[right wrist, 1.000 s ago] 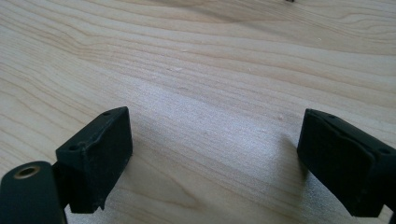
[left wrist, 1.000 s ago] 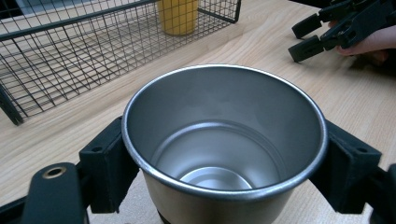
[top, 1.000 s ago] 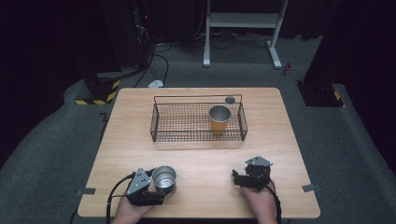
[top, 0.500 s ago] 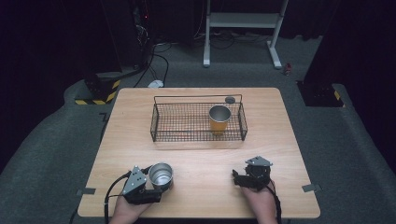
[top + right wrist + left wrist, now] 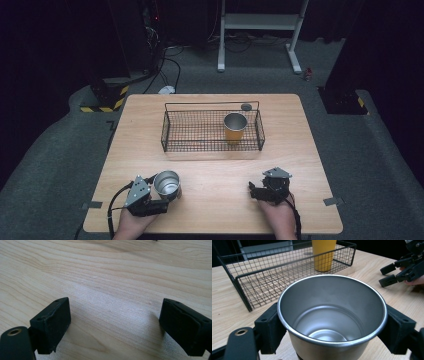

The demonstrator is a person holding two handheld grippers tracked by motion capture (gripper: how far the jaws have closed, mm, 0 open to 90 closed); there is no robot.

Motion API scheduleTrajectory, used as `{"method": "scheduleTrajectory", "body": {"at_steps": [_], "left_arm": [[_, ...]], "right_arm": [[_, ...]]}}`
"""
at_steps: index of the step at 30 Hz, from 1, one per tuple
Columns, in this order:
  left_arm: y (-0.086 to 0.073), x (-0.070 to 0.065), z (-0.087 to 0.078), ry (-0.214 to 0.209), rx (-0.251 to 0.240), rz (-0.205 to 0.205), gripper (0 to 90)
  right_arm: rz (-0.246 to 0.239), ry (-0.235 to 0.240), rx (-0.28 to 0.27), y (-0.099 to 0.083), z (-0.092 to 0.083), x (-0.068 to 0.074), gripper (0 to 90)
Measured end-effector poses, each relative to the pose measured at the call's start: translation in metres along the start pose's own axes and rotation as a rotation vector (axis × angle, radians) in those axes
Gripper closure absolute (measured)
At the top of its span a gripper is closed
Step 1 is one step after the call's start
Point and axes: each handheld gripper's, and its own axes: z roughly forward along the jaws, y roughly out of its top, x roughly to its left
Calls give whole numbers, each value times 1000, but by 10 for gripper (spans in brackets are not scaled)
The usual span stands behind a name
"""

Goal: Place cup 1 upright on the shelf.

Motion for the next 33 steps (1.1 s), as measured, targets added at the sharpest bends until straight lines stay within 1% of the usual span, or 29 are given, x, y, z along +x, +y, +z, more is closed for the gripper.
{"method": "scheduleTrajectory", "body": {"at_steps": [7,8,10,12,21,23,25,30,33], "left_arm": [[1,4,1,-4,-7,-14,189],[1,4,1,1,-6,-7,189],[2,4,1,2,-12,-15,189],[2,4,1,7,-10,-11,189],[5,5,2,16,-19,-25,189],[6,4,3,16,-17,-27,189],[7,3,5,21,-16,-18,189],[12,1,11,28,-21,-22,189],[14,0,15,39,0,-17,189]], "right_arm": [[0,0,0,0,0,0,101],[1,0,0,0,0,0,101],[0,0,0,0,0,0,101],[0,0,0,0,0,0,101],[1,1,0,0,0,0,101],[1,1,0,0,0,0,101],[1,2,1,0,0,0,101],[-1,3,1,0,0,0,101],[-4,7,1,0,0,-1,100]]}}
